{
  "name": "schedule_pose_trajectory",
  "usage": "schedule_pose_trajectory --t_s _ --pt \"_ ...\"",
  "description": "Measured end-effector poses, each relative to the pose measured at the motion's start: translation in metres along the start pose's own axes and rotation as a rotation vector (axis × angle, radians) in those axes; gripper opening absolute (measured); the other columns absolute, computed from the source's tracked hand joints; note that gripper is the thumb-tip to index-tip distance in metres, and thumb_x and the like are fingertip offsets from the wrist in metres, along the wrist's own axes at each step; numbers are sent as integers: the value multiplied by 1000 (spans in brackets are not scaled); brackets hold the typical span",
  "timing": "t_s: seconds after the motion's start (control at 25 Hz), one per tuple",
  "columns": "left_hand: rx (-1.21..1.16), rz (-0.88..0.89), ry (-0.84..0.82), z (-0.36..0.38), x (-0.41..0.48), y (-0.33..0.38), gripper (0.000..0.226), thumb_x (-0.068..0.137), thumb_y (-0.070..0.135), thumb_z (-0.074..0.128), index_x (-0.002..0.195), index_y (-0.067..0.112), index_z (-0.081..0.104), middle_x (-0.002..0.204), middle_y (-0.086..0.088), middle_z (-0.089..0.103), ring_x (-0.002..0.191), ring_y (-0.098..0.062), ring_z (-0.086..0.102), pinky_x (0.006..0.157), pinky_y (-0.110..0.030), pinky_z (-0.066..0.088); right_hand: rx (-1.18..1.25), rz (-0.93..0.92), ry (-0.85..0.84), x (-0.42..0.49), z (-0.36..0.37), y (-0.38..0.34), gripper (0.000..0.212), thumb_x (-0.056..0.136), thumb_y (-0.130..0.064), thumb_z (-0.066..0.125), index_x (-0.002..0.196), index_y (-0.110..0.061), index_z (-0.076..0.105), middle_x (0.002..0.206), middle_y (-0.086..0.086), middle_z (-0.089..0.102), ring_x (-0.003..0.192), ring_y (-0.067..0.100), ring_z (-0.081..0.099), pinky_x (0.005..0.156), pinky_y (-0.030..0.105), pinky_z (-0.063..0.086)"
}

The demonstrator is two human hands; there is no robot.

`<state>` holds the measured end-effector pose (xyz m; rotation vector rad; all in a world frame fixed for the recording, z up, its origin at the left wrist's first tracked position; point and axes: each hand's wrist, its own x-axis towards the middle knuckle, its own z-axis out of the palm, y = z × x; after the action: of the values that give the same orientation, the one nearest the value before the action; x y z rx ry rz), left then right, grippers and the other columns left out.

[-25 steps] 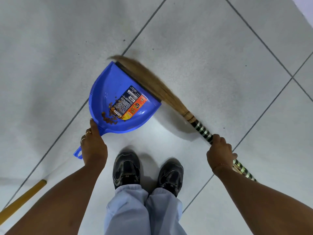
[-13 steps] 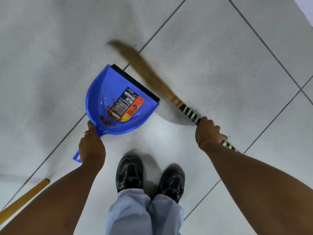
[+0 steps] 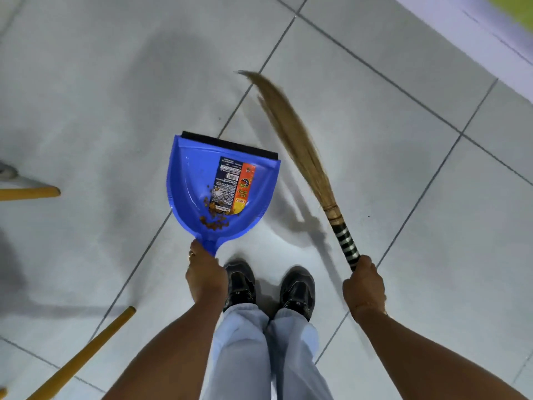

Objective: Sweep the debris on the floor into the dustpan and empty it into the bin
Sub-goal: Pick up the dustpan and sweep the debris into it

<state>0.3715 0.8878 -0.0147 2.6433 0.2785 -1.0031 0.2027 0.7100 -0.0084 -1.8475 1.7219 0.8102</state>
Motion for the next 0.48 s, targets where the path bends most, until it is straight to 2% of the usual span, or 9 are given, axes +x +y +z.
schedule_pose_trajectory --t_s 0.12,0.16,0.24,0.32,0.48 --pt "26 53 -15 -22 -44 31 48 88 2 55 130 1 32 127 -23 52 113 -44 52 91 -48 42 139 9 -18 -35 -41 1 36 85 -1 48 119 -13 49 108 13 65 100 36 60 90 49 50" --pt "43 83 -19 -30 -61 44 48 88 3 56 130 0 33 127 -23 53 113 -44 53 91 -48 41 162 -20 -21 -45 -56 1 40 88 -5 50 126 -17 48 110 11 65 101 34 60 90 48 50" --pt "66 149 -21 -41 -98 73 49 87 5 58 128 -1 33 125 -23 54 112 -42 53 92 -46 41 208 -73 1 -63 -88 4 55 93 -15 50 145 -23 33 122 8 61 111 32 57 94 47 48" --pt "81 179 -17 -43 -135 102 49 87 6 59 128 -2 33 124 -23 55 113 -41 53 93 -46 40 268 -104 55 -73 -115 14 60 97 -21 47 151 -23 22 130 10 56 117 32 53 95 47 47" --pt "114 251 -32 -26 -202 148 49 87 9 60 127 -4 33 125 -23 53 115 -40 51 95 -46 38 516 -57 164 -88 -157 59 57 99 -22 45 151 -21 23 129 13 54 116 33 53 95 45 46"
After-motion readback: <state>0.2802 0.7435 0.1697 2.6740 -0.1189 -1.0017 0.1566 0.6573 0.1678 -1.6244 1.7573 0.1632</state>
